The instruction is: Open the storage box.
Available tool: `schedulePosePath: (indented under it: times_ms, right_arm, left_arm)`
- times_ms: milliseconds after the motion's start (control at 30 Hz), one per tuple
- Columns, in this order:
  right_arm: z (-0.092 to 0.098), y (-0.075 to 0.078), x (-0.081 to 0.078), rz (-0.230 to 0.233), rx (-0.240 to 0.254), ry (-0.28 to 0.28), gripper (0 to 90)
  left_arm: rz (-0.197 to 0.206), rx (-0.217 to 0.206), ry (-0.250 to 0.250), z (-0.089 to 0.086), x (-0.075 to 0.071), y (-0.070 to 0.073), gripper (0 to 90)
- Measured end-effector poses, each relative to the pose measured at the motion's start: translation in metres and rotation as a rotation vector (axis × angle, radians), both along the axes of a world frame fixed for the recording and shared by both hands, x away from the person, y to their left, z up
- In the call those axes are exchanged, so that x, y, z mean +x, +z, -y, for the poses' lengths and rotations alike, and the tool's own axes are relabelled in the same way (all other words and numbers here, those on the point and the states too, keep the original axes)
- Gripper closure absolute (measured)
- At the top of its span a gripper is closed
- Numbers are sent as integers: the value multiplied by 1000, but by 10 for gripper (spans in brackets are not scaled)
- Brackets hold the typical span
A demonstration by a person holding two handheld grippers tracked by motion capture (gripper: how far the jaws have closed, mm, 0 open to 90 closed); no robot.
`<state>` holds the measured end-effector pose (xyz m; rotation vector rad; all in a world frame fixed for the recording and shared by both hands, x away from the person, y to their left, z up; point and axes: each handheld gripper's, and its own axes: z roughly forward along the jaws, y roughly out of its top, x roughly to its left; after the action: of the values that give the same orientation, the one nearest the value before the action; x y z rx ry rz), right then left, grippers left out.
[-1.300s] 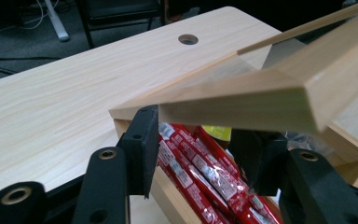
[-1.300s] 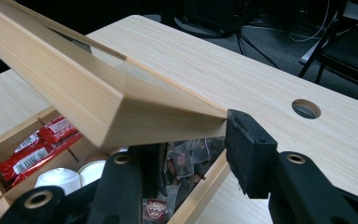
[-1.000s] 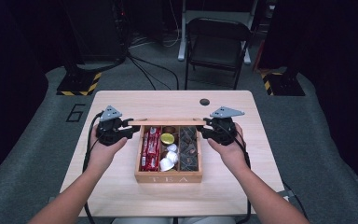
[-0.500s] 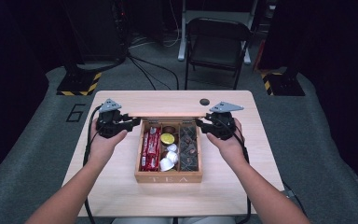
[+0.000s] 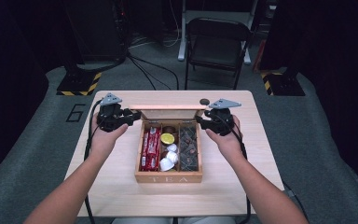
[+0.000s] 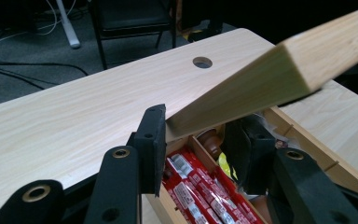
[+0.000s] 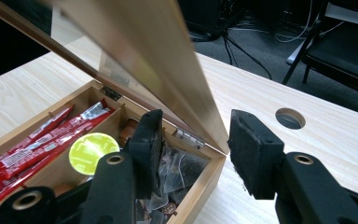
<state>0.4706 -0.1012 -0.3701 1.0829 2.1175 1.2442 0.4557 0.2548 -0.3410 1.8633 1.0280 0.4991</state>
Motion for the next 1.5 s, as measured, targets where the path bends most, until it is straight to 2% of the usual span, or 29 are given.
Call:
schedulePosePath:
  times_ms: [167,333,633,733,967,1300,1500]
  right_arm:
    - [-4,-3,6,-2,-6,-7,544]
    - [-7,-5,14,15,-5,-3,541]
    - [-9,-8,23,34,-13,-30,542]
    - [-8,-10,26,23,-5,-44,545]
    - [-9,-13,33,13,-7,-37,549]
    - [-12,-19,41,-23,6,-46,571]
    - [-12,-21,44,-35,8,-54,587]
  left_arm:
    - [9,1,1,0,5,3,596]
    - [18,-4,-1,-1,10,4,599]
    - [25,-1,12,1,19,8,607]
    - [29,-7,18,1,21,8,608]
    - [18,-16,18,1,26,10,609]
    - [10,-13,25,1,33,13,612]
    - [12,-32,35,1,36,12,613]
